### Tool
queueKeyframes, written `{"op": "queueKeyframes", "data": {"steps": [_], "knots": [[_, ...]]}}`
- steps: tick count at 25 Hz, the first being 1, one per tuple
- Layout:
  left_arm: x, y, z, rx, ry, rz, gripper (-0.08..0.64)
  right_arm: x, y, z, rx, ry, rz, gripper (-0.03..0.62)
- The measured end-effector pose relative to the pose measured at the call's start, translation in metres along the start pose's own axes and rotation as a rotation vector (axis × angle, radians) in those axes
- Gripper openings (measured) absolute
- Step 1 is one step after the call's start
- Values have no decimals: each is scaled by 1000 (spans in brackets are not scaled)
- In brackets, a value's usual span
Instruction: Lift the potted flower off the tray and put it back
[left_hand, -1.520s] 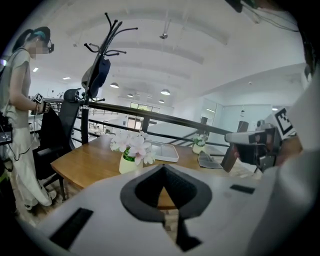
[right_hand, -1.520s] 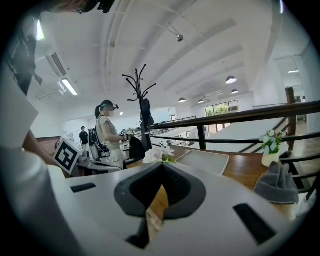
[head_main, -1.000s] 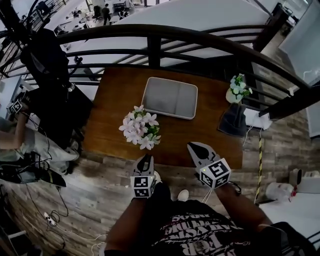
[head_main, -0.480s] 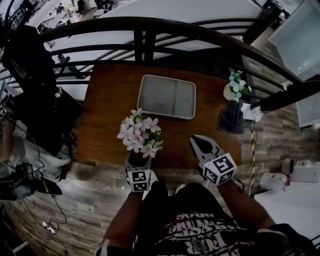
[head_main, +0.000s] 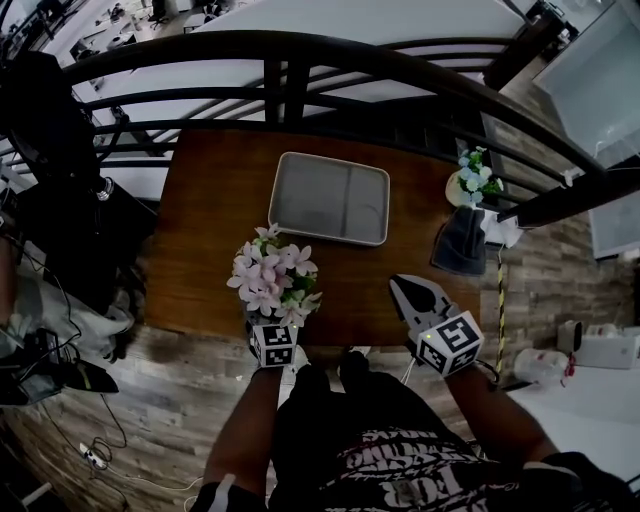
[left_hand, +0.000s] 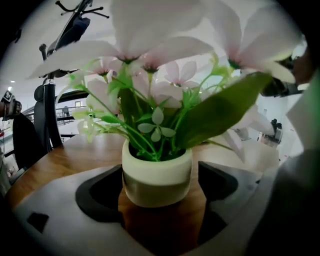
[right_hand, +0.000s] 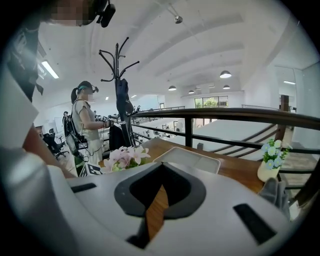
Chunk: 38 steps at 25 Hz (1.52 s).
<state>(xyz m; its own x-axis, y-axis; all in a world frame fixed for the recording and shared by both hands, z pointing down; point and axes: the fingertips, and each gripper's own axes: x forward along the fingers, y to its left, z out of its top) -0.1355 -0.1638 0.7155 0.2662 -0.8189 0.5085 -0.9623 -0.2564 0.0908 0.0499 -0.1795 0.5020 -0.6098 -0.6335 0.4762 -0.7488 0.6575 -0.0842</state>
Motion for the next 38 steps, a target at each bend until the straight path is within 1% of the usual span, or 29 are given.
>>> {"op": "queueKeyframes", "data": {"steps": [5,9,14,18,21,26,34,38], "knots": [[12,6,1,18,-2,43,453,-3,-12,0,-14,15,4,-9],[17,9,2,25,-13,56,452,-4,-14,-8,-17,30,16,-9],[18,11,9,8,-27,55,451,-4,-12,-17,-15,46,28,-9],[16,11,4,17,-30,57,451,-5,-10,-20,-20,50,38,-9],[17,10,3,0,-24,48,451,-3,-14,-17,-20,50,40,-9],[14,11,4,24,-16,48,451,1,-13,-10,-25,44,46,-9],[8,10,5,26,-30,48,451,6,-10,-6,-35,43,59,-9],[5,11,7,25,-38,61,451,7,-9,-5,-41,42,69,-9]]}}
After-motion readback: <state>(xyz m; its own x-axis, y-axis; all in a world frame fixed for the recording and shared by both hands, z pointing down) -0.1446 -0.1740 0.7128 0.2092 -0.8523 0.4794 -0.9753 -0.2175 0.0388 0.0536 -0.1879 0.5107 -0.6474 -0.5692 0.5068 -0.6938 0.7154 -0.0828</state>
